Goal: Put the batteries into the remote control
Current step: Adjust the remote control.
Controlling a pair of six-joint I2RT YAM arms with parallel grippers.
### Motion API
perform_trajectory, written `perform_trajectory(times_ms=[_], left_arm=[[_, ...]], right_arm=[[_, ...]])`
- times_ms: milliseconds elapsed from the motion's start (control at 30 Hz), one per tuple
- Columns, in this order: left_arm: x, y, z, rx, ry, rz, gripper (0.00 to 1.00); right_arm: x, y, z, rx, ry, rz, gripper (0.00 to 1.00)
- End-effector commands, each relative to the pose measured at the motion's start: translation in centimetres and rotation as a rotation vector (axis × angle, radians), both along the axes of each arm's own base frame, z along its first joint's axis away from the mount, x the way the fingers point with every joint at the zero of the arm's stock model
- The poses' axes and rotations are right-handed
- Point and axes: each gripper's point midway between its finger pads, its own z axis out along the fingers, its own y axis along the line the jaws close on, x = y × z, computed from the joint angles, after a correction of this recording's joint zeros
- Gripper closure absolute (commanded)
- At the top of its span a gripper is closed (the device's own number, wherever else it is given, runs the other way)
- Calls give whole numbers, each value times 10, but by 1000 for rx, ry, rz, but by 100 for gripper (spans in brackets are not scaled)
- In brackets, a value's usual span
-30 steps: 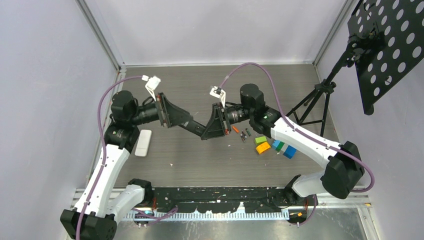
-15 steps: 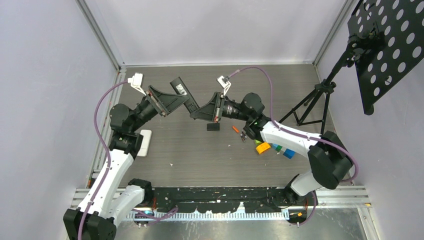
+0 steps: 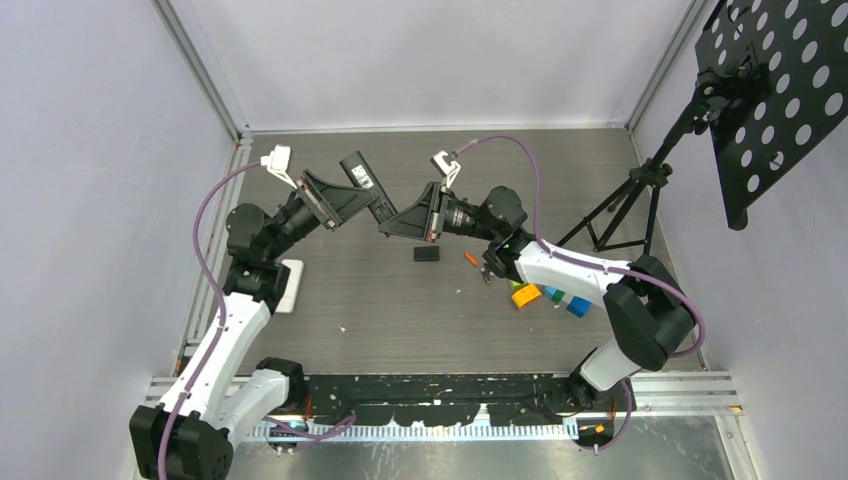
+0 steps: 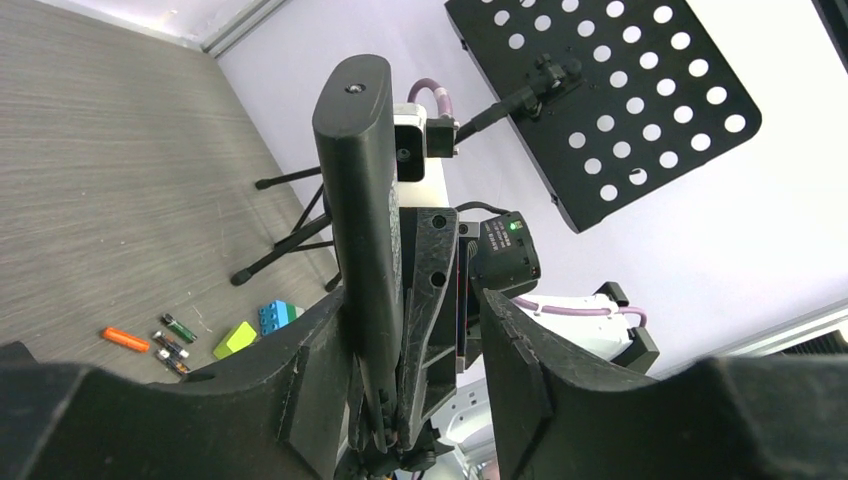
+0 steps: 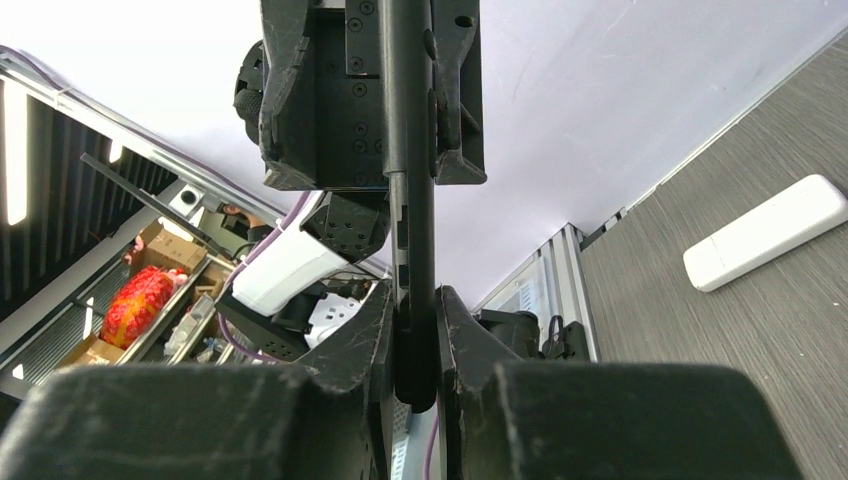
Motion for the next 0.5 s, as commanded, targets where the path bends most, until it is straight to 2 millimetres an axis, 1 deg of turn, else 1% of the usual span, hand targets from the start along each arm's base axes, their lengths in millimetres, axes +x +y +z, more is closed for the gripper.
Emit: perform_trajectory(times_ms=[0,133,233,300,333,367,400,433,467], left_arm=[[-1,-1,12,0,-80,6,50],[3,0,7,13,-77,21,52],[6,-1,4,22,-70,19,61],[7,-1,0,30,-63,16,68],[8,-2,-1,34,-63,16,75],[8,-2,-2,39,-67,14,85],[8,-2,-3,46,-72,13,96],[8,-2,-5,61,-84,15,100],[7,-2,-7,87,-106,17,100]], right_arm=[[-12,-6,8,9,-37,22,100],[-16,-9,4,-3,-23,27,100],[-20,-10,6,-2,-25,41,100],[-22,-11,6,-10,-23,53,100],[-23,-11,5,-15,-21,58,100],[-25,-11,4,-23,-19,68,100],[-26,-11,4,-28,-20,78,100],[-28,-11,2,-39,-23,85,95],[-27,-11,-1,-61,-25,80,85]])
